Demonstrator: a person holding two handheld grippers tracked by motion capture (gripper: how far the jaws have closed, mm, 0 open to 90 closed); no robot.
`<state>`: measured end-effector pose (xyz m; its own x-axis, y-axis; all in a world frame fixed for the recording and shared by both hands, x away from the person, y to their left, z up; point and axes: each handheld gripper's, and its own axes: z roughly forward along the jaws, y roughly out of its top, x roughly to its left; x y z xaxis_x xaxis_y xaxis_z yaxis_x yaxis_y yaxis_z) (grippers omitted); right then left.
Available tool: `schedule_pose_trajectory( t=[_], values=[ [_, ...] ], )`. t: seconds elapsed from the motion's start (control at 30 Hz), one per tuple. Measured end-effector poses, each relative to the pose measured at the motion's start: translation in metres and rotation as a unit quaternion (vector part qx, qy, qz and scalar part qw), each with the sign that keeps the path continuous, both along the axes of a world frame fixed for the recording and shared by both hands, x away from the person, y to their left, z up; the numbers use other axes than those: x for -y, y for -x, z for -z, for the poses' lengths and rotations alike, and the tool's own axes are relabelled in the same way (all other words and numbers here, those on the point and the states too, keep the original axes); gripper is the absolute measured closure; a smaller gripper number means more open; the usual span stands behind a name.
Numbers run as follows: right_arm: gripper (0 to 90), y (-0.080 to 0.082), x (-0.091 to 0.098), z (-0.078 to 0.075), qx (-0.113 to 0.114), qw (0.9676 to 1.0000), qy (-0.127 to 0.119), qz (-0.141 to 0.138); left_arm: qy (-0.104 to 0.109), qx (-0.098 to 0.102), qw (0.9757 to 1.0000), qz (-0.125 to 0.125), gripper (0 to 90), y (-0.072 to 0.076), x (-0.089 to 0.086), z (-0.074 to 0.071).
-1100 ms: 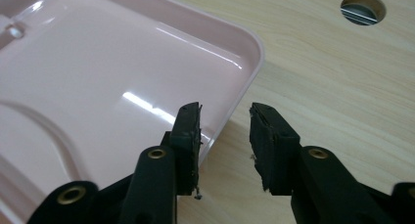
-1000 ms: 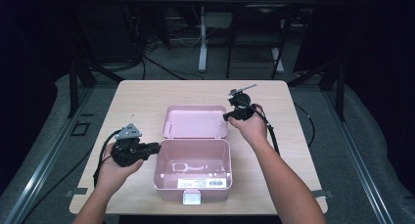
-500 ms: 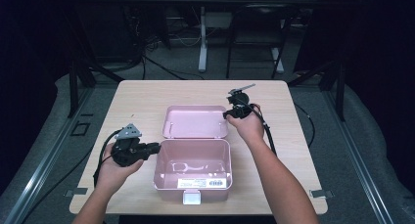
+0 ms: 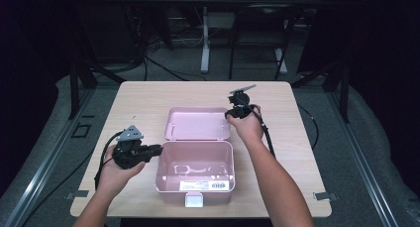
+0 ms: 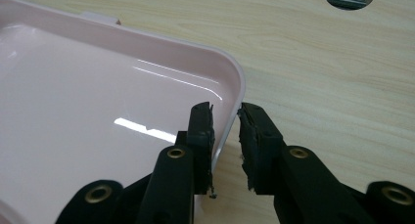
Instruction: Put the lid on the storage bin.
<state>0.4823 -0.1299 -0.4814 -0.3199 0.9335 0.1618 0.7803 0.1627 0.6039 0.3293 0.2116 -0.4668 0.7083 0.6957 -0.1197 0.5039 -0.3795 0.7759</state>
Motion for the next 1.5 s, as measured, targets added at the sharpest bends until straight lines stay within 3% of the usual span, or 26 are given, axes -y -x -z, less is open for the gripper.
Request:
schedule_pose_trajectory(
  t=[0.23,0.7,1.3,1.5],
  values=[
    [75.1,-0.002,-0.005,0.006,-0.011,0.9999,0.007,0.006,0.000,-0.001,1.0000,-0.001,81.2,0.000,0.000,0.000],
    [78.8,0.001,-0.010,0.000,0.003,0.9995,0.016,0.027,-0.001,0.001,1.0000,-0.001,81.2,0.000,0.000,0.000],
    [80.9,0.007,-0.009,-0.012,0.020,0.9992,0.006,0.034,-0.001,0.000,1.0000,-0.001,81.3,0.000,0.001,0.000],
    [81.5,0.010,-0.007,-0.017,0.026,0.9989,-0.009,0.039,-0.003,0.001,1.0000,-0.002,81.3,0.000,0.001,0.000]
  ],
)
